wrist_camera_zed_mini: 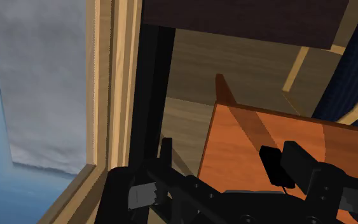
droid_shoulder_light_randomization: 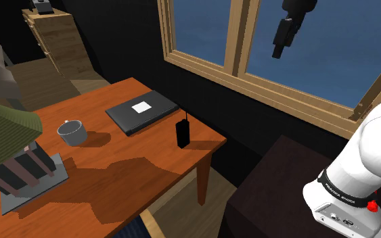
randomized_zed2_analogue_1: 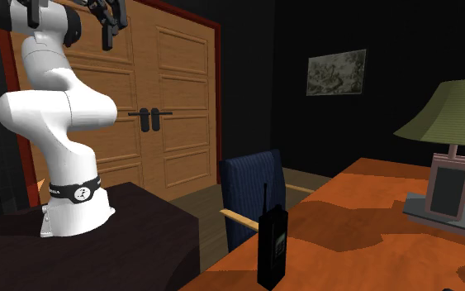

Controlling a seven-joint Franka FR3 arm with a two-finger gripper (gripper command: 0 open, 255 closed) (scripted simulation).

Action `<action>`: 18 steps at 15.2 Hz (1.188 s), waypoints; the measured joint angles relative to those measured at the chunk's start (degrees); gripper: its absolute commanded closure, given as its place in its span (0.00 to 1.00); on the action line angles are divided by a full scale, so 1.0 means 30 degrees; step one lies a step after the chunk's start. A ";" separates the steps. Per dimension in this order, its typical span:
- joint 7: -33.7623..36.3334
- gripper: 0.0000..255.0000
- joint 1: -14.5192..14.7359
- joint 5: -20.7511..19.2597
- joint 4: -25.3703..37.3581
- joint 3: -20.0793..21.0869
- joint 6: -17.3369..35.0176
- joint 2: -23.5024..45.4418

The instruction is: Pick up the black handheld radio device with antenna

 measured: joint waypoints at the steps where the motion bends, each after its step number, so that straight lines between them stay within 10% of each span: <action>1: 0.0000 0.00 0.0000 0.0000 0.0000 0.0000 0.0000 0.0000; 18: -0.2198 0.00 0.2264 -0.5824 0.7790 0.4741 -0.0370 1.3962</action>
